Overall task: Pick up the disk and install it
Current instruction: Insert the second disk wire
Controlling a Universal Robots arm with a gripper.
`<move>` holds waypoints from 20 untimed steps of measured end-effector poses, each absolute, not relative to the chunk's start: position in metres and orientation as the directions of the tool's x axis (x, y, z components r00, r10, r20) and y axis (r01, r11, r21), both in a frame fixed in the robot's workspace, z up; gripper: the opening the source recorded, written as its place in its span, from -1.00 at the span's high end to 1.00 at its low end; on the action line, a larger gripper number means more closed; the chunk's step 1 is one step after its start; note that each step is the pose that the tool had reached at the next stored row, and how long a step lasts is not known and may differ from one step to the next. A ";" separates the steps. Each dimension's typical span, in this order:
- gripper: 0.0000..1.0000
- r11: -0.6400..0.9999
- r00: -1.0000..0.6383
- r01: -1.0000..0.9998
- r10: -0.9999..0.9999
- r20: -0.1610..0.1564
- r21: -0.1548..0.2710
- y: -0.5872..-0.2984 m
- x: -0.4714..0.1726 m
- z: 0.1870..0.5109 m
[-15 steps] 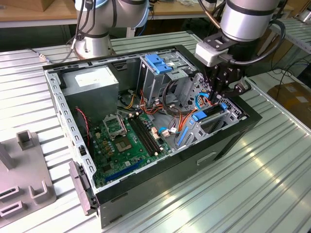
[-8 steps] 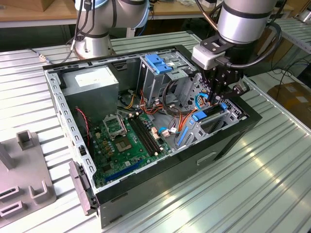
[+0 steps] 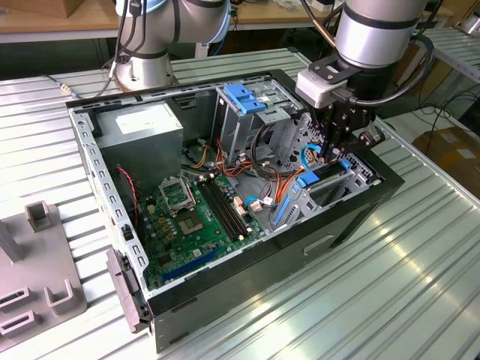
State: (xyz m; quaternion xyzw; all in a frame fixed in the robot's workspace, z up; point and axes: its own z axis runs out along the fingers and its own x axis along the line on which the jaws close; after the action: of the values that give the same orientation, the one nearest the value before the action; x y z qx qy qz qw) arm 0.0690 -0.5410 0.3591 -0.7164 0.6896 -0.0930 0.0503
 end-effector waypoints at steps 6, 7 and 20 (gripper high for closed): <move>0.68 -0.044 0.032 -0.979 -0.997 0.063 -0.200 -0.541 0.069 0.359; 0.68 -0.044 0.032 -0.979 -0.998 0.062 -0.200 -0.541 0.069 0.359; 0.68 -0.025 0.032 -0.979 -0.999 -0.028 -0.204 -0.561 0.068 0.352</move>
State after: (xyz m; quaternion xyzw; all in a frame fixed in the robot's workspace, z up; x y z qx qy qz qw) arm 0.0678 -0.5610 0.3523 -0.7134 0.6931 -0.0612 0.0832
